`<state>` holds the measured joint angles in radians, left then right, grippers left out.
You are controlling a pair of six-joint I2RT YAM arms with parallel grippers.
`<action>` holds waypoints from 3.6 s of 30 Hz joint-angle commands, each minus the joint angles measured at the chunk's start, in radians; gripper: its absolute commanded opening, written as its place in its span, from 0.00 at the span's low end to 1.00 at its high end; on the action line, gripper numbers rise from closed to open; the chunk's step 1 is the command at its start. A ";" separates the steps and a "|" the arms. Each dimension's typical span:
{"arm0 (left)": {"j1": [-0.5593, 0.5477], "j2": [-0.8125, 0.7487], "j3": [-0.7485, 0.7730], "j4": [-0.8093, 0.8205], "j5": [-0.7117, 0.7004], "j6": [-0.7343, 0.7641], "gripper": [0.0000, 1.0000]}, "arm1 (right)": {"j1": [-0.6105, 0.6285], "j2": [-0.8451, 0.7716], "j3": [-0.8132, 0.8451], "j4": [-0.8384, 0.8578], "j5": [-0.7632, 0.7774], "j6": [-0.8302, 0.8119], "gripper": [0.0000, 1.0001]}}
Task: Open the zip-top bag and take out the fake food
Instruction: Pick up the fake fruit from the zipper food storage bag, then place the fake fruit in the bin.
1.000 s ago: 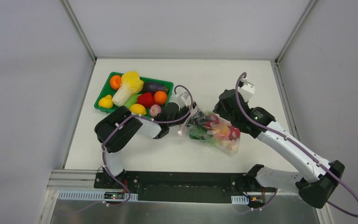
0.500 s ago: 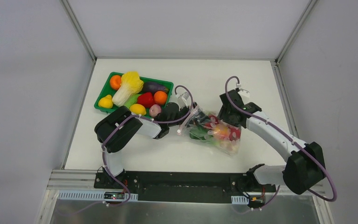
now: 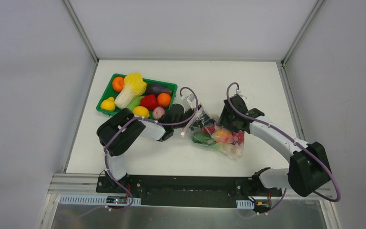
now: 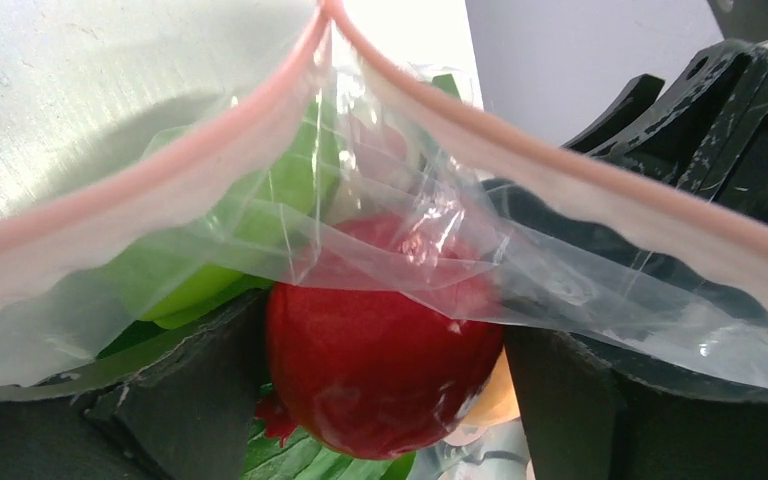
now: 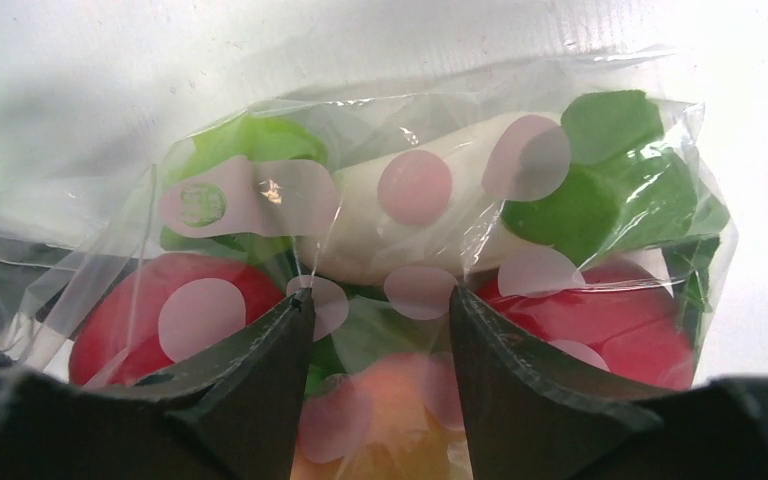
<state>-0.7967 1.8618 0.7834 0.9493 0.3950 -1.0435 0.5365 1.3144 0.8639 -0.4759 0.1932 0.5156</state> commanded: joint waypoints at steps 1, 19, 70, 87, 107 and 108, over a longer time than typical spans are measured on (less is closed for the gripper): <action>0.002 -0.028 0.015 0.001 0.027 0.006 0.80 | 0.001 -0.004 -0.014 0.022 0.003 0.013 0.55; 0.028 -0.389 0.004 -0.706 -0.144 0.276 0.38 | -0.008 -0.057 -0.088 0.011 0.146 0.033 0.58; 0.679 -0.188 0.570 -1.492 -0.445 0.741 0.94 | -0.030 -0.434 -0.025 -0.058 0.200 -0.031 0.77; 0.649 -0.607 0.323 -1.410 -0.222 0.632 0.93 | -0.031 -0.439 0.031 -0.190 0.150 -0.019 0.80; 0.016 -0.760 0.130 -1.276 -0.240 0.745 0.73 | -0.030 -0.450 -0.037 -0.280 0.073 0.092 0.80; 0.003 -0.735 0.139 -1.265 -0.240 0.767 0.71 | -0.031 -0.448 -0.038 -0.281 0.073 0.097 0.80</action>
<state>-0.7452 1.0817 0.9005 -0.4091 0.1734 -0.3759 0.5110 0.8757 0.8371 -0.7338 0.2756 0.5774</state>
